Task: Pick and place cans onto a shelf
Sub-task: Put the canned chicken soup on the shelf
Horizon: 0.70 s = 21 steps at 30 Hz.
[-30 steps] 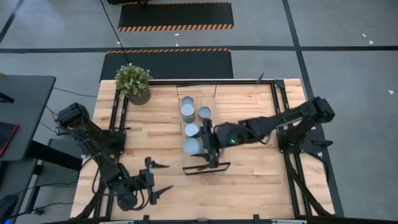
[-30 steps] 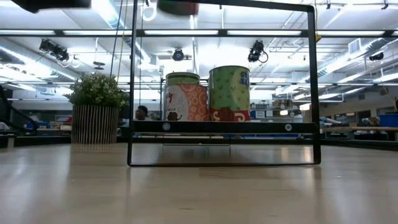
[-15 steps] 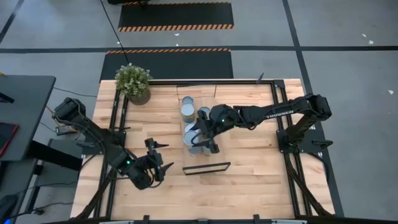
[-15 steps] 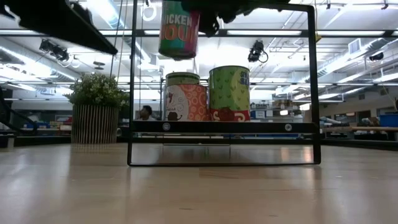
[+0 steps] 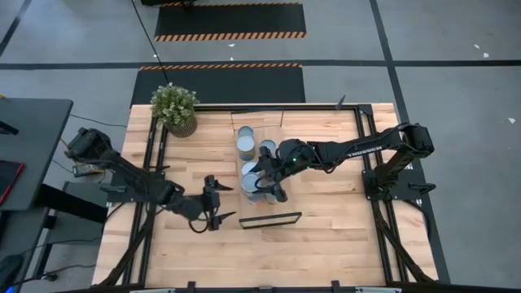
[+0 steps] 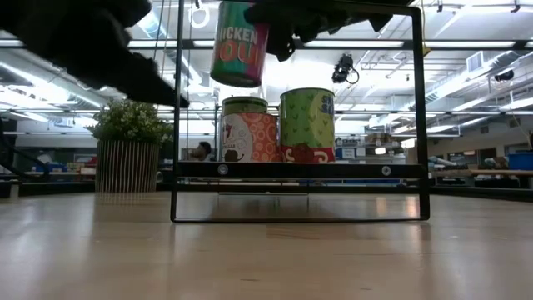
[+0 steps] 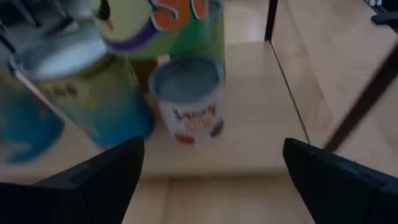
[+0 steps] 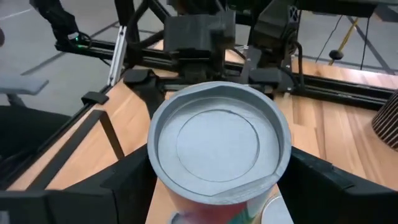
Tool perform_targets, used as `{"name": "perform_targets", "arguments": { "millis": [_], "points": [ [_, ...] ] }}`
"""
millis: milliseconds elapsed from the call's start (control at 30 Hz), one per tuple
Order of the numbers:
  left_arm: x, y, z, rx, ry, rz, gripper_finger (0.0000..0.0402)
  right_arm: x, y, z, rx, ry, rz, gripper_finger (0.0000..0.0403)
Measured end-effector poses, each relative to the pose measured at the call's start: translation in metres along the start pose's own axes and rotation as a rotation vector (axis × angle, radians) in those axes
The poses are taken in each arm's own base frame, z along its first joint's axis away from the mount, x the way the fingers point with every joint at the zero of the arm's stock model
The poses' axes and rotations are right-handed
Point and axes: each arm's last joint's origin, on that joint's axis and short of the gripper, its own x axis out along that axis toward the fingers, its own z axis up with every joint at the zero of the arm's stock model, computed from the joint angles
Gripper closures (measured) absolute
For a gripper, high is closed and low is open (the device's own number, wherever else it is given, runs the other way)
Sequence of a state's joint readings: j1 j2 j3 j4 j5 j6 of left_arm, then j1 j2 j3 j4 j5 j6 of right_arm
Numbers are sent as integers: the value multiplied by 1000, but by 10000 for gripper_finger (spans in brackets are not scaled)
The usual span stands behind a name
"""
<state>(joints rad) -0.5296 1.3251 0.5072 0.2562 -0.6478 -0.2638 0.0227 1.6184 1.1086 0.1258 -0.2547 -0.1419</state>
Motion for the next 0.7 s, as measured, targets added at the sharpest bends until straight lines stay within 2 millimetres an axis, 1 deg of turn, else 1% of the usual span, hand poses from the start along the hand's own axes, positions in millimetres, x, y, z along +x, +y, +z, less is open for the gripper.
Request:
{"name": "perform_targets", "arguments": {
  "millis": [133, 300, 533, 700],
  "points": [
    [7, 7, 19, 55, -54, 20, 12, 0, -1, 0, 12, 19, -26, 107],
    [15, 16, 34, 79, -68, 13, 12, 0, 1, -1, 17, 36, -35, 107],
    [22, 28, 43, 13, -84, 5, 12, 3, 12, -1, -35, 50, -17, 107],
    [24, 30, 50, -43, -134, -65, 12, 4, 19, 0, -68, 59, -54, 107]
  ]
}}
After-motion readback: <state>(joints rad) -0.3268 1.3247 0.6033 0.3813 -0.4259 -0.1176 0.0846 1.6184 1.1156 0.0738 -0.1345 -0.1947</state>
